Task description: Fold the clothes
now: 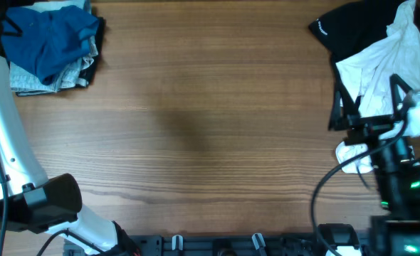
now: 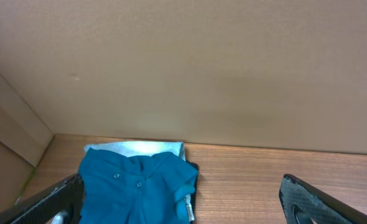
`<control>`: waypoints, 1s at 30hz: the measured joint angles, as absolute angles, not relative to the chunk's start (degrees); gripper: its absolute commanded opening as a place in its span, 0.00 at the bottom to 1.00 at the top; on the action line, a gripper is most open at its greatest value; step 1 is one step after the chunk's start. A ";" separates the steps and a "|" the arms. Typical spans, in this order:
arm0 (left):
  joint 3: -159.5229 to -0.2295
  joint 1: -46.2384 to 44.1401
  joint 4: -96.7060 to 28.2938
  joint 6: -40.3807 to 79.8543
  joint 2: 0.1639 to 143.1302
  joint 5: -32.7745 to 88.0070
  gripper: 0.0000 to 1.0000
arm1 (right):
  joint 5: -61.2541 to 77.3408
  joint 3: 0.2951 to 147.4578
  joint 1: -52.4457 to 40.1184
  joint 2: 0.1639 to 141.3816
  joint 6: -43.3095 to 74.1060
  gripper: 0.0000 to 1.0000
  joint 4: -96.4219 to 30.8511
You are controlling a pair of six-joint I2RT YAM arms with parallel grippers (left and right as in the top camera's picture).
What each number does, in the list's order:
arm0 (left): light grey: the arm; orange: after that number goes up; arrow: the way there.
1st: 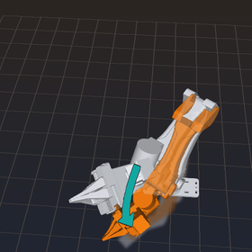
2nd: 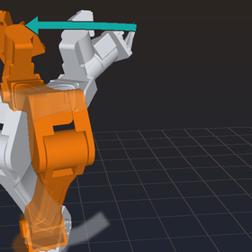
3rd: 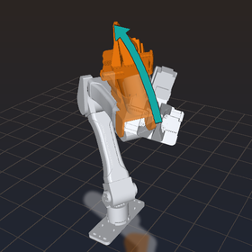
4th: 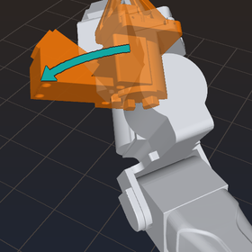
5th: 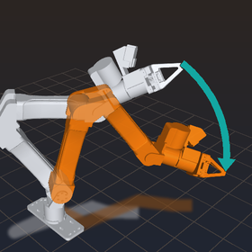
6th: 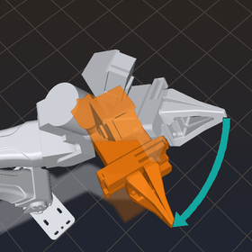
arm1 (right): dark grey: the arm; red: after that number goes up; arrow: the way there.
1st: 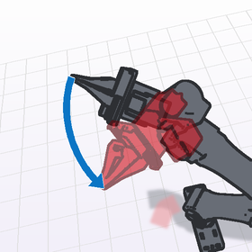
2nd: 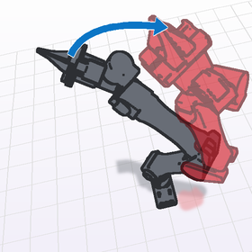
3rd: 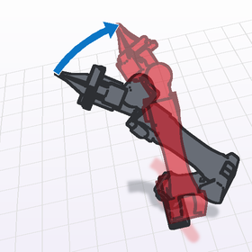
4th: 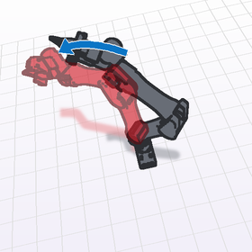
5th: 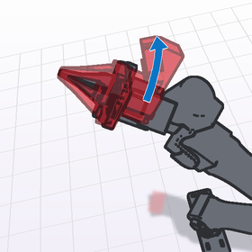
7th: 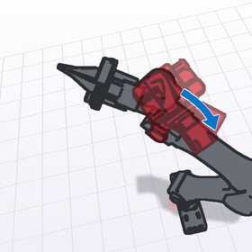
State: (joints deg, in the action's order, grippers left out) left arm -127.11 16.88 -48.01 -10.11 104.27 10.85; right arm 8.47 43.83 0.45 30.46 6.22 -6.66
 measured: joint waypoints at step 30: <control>-127.09 16.88 -48.01 -10.11 104.27 10.81 1.00 | 11.77 0.34 -0.34 1.04 2.85 1.00 0.71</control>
State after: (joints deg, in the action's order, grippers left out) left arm -127.09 16.88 -48.01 -10.11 104.27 10.81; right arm 11.77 0.34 -0.34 1.04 2.85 0.71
